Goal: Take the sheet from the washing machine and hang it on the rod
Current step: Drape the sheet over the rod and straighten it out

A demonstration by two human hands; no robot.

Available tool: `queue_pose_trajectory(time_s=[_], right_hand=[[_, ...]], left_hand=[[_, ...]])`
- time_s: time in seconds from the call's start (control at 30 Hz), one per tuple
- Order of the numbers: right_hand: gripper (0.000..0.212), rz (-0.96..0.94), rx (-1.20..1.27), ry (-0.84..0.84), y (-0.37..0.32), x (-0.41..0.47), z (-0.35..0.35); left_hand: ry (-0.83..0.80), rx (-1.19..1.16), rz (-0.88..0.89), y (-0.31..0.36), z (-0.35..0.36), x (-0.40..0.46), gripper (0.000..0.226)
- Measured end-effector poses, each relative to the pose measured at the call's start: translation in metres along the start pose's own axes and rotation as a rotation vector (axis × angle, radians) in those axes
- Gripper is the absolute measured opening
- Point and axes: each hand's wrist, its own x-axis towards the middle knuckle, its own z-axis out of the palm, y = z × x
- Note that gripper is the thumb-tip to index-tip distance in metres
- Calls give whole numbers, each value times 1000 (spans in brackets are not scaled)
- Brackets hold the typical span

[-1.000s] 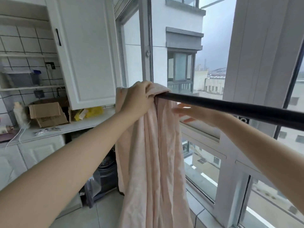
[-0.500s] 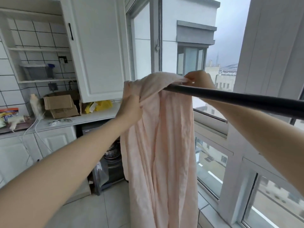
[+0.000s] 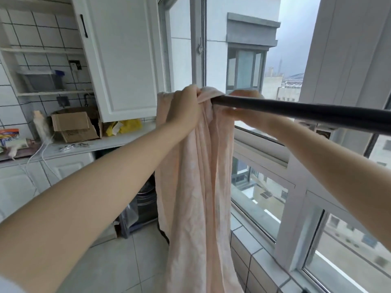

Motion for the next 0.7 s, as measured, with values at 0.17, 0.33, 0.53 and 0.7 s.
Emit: queue_pose_trajectory(time_s=[0.17, 0.33, 0.53, 0.7], right_hand=[[20, 18, -54, -26, -5, 6, 5], [10, 34, 71, 43, -2, -8, 12], [14, 81, 24, 253, 9, -26, 30], [24, 77, -20, 210, 8, -37, 44]], left_hand=[[-34, -7, 47, -4, -13, -28, 17], [-87, -56, 1, -13, -14, -56, 27], [187, 405, 485, -16, -8, -74, 39], [194, 450, 334, -18, 0, -74, 30]])
